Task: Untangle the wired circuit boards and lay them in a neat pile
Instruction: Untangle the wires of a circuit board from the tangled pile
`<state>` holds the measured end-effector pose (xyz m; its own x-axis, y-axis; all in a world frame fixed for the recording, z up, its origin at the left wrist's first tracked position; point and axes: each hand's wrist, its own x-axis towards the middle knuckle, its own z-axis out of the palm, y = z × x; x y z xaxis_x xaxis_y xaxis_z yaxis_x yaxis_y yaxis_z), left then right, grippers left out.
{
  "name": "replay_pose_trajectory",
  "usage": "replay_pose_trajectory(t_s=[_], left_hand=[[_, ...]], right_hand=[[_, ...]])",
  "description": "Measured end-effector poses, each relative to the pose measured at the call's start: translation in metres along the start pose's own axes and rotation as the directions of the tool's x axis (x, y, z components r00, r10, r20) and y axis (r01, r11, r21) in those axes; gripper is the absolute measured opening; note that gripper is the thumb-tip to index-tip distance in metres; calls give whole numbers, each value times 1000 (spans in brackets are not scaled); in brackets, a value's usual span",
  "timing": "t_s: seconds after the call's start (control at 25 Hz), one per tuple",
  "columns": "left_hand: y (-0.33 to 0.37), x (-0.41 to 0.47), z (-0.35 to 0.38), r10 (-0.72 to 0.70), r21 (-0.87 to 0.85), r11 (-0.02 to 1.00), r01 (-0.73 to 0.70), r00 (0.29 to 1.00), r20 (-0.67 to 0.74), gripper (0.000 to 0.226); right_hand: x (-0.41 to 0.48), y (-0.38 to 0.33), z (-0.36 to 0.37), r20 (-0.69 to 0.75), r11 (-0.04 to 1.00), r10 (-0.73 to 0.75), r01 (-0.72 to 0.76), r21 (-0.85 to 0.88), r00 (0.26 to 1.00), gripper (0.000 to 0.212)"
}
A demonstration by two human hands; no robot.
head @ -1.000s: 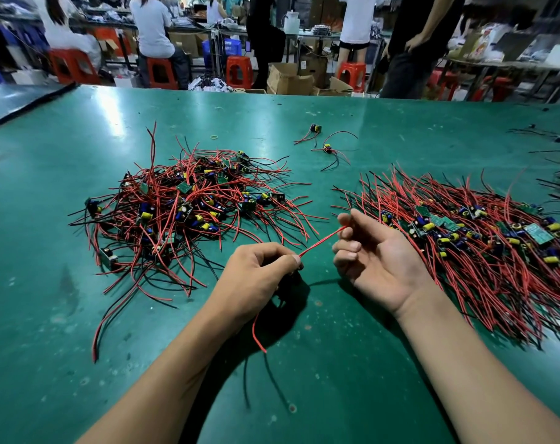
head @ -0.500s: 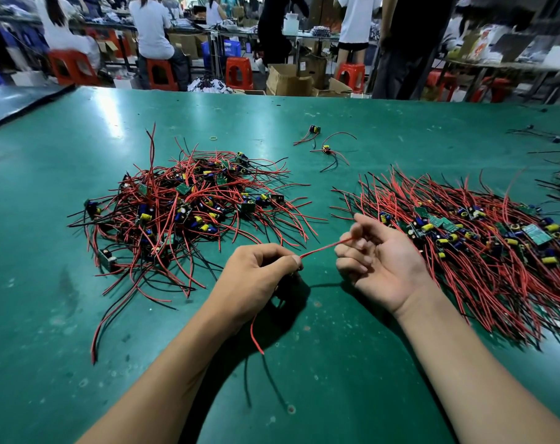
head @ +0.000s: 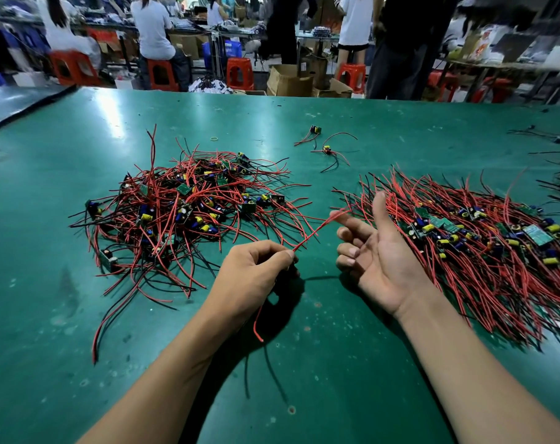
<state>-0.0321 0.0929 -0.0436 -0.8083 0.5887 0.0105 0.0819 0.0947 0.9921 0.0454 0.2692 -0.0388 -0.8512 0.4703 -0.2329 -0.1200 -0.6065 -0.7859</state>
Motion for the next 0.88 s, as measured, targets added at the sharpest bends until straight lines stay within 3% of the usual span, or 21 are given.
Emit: replay_pose_trajectory(t_s=[0.12, 0.28, 0.44, 0.68, 0.88], left_hand=[[1, -1, 0, 19, 5, 1000, -19, 1000, -8, 16], [-1, 1, 0, 11, 5, 1000, -11, 1000, 15, 15], [-2, 2, -2, 0, 34, 999, -2, 998, 60, 16], [-2, 2, -1, -33, 16, 999, 32, 994, 106, 16], [-1, 2, -2, -34, 21, 999, 31, 992, 118, 17]], right_hand=[[-1, 2, -1, 56, 999, -32, 34, -38, 998, 61], [-3, 18, 2, 206, 954, -80, 135, -266, 975, 30], [-1, 31, 6, 101, 848, -189, 215, -485, 977, 14], [7, 18, -5, -100, 863, -317, 243, -444, 943, 17], [7, 18, -6, -136, 836, -391, 290, -467, 910, 11]])
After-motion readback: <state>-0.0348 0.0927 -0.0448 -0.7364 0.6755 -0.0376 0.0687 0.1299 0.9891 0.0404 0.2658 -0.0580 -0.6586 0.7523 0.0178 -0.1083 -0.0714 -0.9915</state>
